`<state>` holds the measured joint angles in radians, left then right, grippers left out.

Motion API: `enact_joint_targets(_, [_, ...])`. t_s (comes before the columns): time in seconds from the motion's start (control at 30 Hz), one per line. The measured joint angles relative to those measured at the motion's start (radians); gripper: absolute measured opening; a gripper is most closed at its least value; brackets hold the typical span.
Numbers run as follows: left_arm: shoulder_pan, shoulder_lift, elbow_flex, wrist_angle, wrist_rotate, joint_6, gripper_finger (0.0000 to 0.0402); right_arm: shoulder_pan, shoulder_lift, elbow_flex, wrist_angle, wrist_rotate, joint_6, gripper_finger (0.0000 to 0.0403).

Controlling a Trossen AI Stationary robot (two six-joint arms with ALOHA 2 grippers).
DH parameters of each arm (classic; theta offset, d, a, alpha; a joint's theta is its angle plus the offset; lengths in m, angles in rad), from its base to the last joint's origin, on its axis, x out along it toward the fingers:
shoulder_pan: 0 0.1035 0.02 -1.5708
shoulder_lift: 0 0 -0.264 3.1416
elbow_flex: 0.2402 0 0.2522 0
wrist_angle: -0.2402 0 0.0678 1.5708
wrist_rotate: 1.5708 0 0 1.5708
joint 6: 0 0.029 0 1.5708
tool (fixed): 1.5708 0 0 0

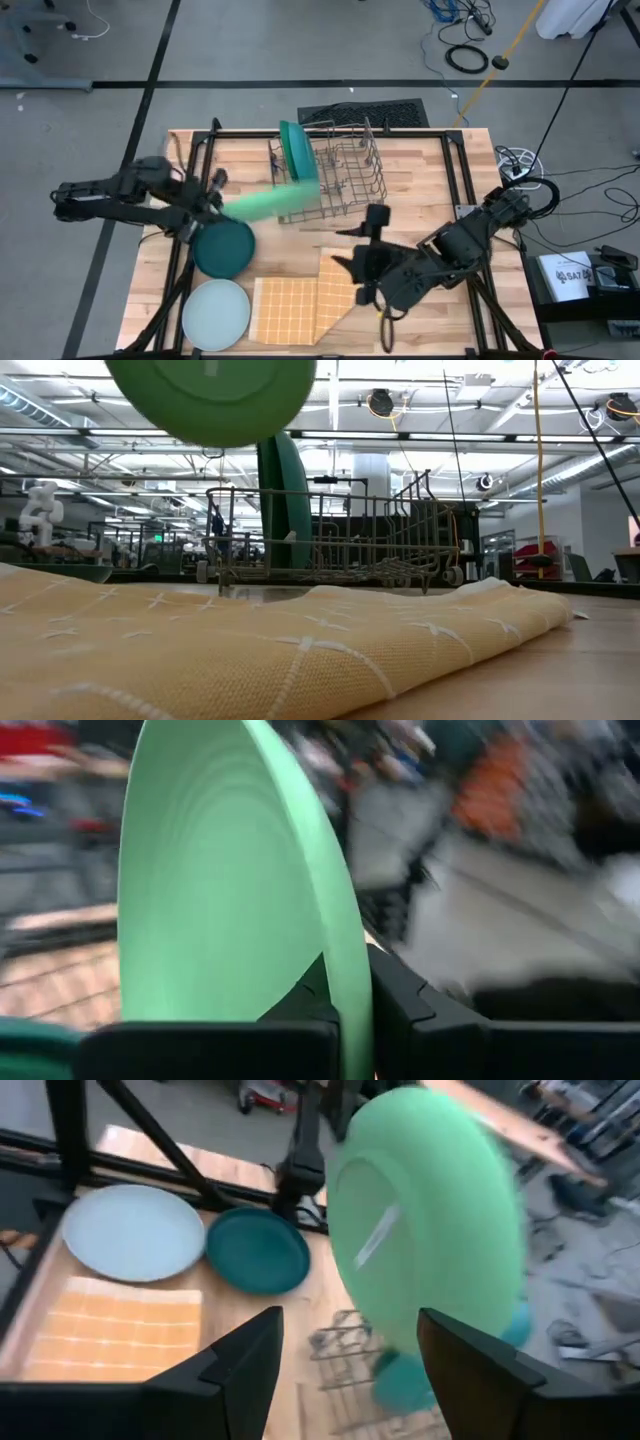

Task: Sort dishes
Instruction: Put the light green plate on the dish rack

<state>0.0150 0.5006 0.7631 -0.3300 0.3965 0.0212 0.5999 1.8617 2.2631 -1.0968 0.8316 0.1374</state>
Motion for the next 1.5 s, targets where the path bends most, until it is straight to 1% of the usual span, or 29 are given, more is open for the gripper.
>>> enact_joint_targets(0.13, [-0.001,-0.109,0.0,0.096,-0.188,-0.187,0.0025,0.008,-0.004,0.0,-0.049,0.03,-0.021,0.0213])
enact_joint_targets(0.23, [-0.001,-0.182,0.002,0.146,-0.387,-0.339,0.0025,0.003,-0.004,-0.001,-0.067,0.034,-0.037,0.0211])
enact_joint_targets(0.33, [-0.001,-0.231,-0.005,0.138,-0.574,-0.443,0.0025,0.005,-0.004,-0.001,-0.067,0.035,-0.07,0.0211])
enact_joint_targets(0.43, [-0.001,-0.245,-0.039,0.133,-0.702,-0.541,0.0025,0.006,-0.003,-0.001,-0.067,0.035,-0.12,0.021])
enact_joint_targets(0.53, [-0.002,-0.231,-0.079,0.134,-0.813,-0.643,0.0025,0.005,-0.003,-0.001,-0.068,0.038,-0.171,0.021])
enact_joint_targets(0.63, [-0.002,-0.211,-0.132,0.175,-0.901,-0.727,0.0025,0.005,-0.003,-0.001,-0.072,0.038,-0.209,0.021])
enact_joint_targets(0.8, [-0.002,-0.159,-0.221,0.287,-0.964,-0.875,0.0025,0.005,-0.003,-0.002,-0.133,0.036,-0.228,0.021])
enact_joint_targets(0.97, [-0.002,-0.079,-0.291,0.305,-1.041,-1.102,0.0025,0.004,-0.003,-0.002,-0.179,0.036,-0.227,0.021])
enact_joint_targets(1.03, [-0.002,-0.042,-0.304,0.311,-1.064,-1.158,0.0025,0.004,-0.003,-0.002,-0.186,0.036,-0.219,0.021])
enact_joint_targets(1.27, [-0.002,0.059,-0.311,0.452,-1.108,-1.166,0.0025,0.004,-0.003,-0.002,-0.199,0.035,-0.198,0.021])
enact_joint_targets(1.5, [-0.002,0.148,-0.311,0.486,-1.142,-1.168,0.0025,0.004,-0.003,-0.002,-0.196,0.035,-0.198,0.021])
